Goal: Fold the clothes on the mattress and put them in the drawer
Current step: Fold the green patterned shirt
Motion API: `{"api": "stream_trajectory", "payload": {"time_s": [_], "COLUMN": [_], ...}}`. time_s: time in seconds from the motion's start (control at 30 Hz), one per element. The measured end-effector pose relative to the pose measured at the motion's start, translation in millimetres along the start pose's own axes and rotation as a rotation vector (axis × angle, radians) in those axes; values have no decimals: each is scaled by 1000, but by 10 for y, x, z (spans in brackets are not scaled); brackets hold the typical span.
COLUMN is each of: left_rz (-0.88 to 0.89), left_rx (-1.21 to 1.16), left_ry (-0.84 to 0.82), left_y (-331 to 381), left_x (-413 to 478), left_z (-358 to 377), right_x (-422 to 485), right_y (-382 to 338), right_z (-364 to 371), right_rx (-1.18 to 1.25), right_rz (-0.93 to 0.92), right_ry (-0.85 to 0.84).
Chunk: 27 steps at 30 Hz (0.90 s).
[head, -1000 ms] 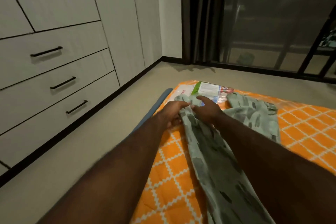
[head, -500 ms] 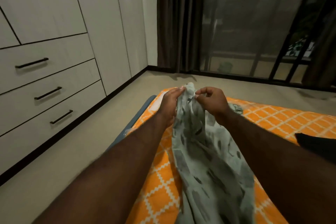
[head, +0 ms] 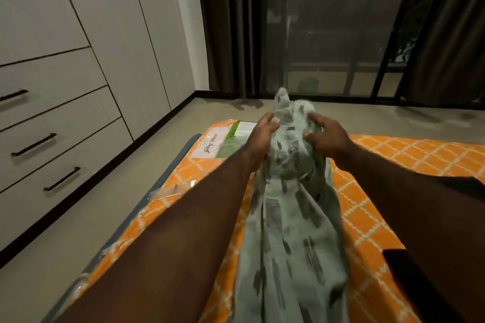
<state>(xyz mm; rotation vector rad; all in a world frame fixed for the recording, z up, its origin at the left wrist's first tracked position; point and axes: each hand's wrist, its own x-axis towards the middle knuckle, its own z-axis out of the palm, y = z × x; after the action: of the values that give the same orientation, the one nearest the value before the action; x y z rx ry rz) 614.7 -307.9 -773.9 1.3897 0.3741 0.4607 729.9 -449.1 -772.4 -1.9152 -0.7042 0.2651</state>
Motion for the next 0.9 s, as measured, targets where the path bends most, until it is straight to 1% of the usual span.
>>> {"api": "stream_trajectory", "payload": {"time_s": [0.1, 0.17, 0.23, 0.33, 0.37, 0.43, 0.47, 0.53, 0.63, 0.7, 0.8, 0.9], "left_rz": [-152, -185, -166, -168, -155, -115, -106, -103, -73, -66, -129, -215], "left_rx": [192, 259, 227, 163, 156, 196, 239, 331, 521, 635, 630, 643], "left_ry": [-35, -57, -52, -54, -30, 56, 112, 190, 184, 177, 190, 154], "left_y": [-507, -792, -921, -764, -686, -597, -582, -627, -771, -866, -815, -657], "left_x": [35, 2, -8, -75, -129, -291, -421, -786, -1503, -1907, -2355, -2642], "left_z": [-32, -120, -205, -239, -239, -227, -230, -241, -295, -308, -264, -173], "right_x": [-90, -98, -98, -128, -170, -345, -472, -786, -1425, -1841, -2318, -2542], "right_y": [410, 661, 759, 724, 695, 589, 550, 529, 587, 644, 589, 424], "right_z": [166, 276, 284, 238, 235, 216, 218, 239, 360, 447, 449, 396], "right_rx": [-122, -205, -140, 111, 146, 132, 78, -95, -306, -387, -535, -565], "right_rz": [189, 239, 259, 290, 278, 231, 202, 146, 32, 20, 53, 39], "right_ry": [-164, -182, -146, -141, -126, -76, -65, -116, -219, -226, -267, -308]}}
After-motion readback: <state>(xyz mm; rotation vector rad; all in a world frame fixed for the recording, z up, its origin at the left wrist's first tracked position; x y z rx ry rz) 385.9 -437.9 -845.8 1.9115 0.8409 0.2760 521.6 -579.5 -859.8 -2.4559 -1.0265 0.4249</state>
